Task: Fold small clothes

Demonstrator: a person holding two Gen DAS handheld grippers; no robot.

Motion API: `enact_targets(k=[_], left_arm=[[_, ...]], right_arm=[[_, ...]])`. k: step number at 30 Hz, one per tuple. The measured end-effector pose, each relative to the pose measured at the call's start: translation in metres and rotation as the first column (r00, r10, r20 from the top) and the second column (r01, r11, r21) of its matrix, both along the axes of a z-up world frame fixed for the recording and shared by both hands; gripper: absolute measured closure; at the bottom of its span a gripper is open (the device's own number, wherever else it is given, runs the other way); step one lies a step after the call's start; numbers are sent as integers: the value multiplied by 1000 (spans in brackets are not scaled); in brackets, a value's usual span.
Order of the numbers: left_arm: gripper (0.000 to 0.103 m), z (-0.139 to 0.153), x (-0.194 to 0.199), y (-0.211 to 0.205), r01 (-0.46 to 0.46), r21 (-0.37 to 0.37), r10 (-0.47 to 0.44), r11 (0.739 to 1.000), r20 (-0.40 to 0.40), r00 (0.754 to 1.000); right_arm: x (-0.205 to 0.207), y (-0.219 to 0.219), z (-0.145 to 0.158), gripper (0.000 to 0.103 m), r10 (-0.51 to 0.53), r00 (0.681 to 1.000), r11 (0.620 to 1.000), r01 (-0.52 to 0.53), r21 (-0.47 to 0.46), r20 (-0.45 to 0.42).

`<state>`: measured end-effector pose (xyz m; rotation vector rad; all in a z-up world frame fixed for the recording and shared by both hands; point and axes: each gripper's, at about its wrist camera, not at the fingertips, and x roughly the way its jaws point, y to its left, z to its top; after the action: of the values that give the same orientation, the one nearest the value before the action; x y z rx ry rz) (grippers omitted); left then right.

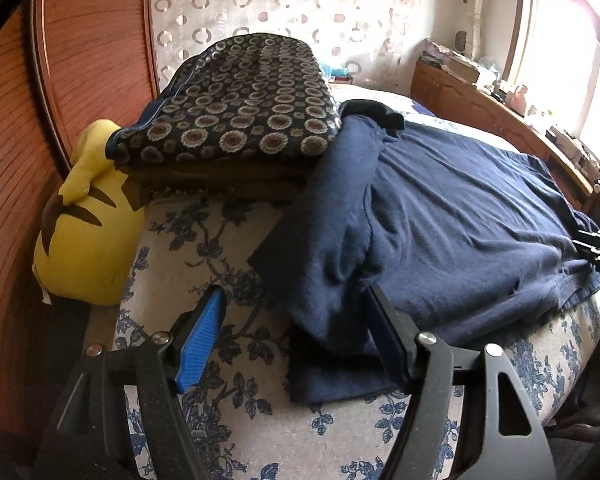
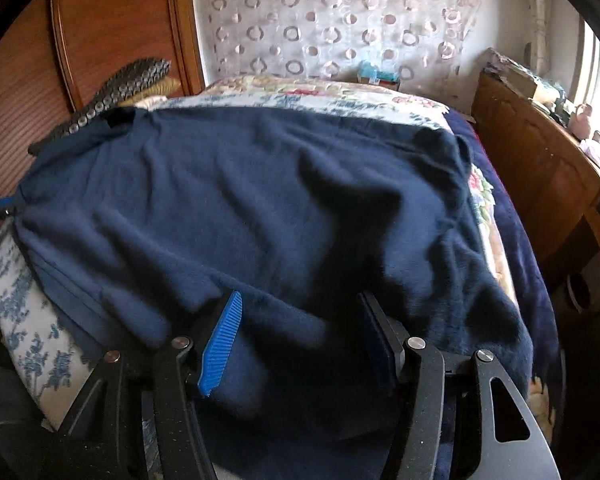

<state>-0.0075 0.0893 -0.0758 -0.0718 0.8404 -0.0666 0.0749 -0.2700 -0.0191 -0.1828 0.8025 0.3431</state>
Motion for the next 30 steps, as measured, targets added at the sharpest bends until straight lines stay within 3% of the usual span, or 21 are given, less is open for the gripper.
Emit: enact_targets(k=[14, 19, 25, 30], left_arm=[[32, 10, -8, 25, -61, -72, 64, 996, 33, 997], [50, 1, -5, 16, -36, -74, 36, 997, 2, 999], [59, -6, -6, 4, -9, -80, 9, 997, -5, 1000], [60, -9, -8, -4, 9, -58, -9, 998, -1, 1000]], right_arm=[[0, 9, -1, 39, 7, 1000, 1000, -6, -19, 18], [-1, 9, 0, 39, 6, 1000, 1000, -6, -16, 19], [-1, 9, 0, 38, 7, 1000, 1000, -6, -13, 19], [-1, 8, 0, 38, 7, 1000, 1000, -6, -12, 18]])
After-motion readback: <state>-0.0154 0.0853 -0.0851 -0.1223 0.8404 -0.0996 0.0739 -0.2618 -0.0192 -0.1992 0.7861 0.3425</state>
